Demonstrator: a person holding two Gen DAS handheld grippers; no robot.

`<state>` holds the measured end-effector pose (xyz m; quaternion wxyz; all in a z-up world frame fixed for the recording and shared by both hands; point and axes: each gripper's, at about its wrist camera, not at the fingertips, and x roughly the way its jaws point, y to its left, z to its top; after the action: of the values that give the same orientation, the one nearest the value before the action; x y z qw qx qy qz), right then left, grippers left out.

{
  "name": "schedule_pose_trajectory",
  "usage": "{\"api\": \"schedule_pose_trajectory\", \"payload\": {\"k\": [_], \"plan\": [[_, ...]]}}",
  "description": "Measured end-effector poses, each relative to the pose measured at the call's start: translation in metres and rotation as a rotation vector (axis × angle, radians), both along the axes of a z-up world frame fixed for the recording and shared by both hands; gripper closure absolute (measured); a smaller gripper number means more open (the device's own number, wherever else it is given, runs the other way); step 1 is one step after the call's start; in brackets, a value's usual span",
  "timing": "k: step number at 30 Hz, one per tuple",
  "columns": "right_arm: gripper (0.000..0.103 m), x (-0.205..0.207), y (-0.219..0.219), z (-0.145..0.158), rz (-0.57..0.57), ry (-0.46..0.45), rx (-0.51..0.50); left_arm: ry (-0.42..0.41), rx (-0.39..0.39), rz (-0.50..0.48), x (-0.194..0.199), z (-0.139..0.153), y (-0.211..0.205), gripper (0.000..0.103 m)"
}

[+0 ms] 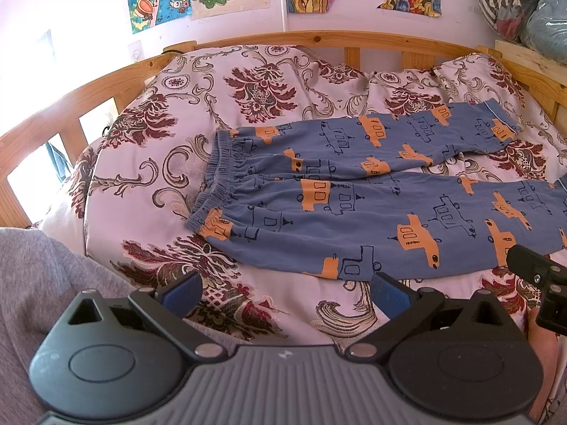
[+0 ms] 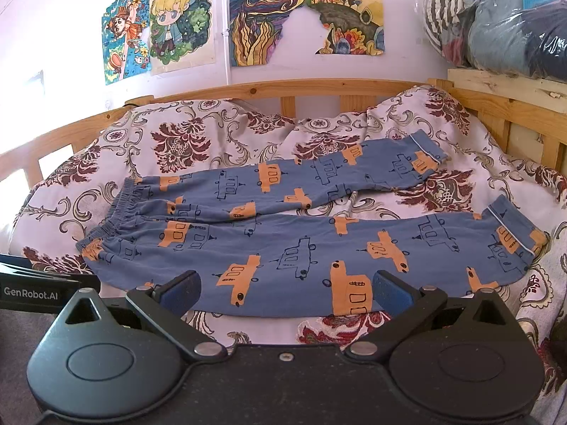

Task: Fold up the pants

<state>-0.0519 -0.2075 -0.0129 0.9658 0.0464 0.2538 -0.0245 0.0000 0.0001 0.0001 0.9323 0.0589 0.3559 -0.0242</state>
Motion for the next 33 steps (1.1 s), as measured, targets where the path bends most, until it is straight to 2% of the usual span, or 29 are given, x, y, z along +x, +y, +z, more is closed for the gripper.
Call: {"api": "schedule_pose_trajectory", "payload": {"k": [33], "plan": [[0.001, 0.0027, -0.0041, -0.0033, -0.014, 0.01, 0.014, 0.022, 0.006, 0.001, 0.0012, -0.0036, -0.0003, 0.0]]}}
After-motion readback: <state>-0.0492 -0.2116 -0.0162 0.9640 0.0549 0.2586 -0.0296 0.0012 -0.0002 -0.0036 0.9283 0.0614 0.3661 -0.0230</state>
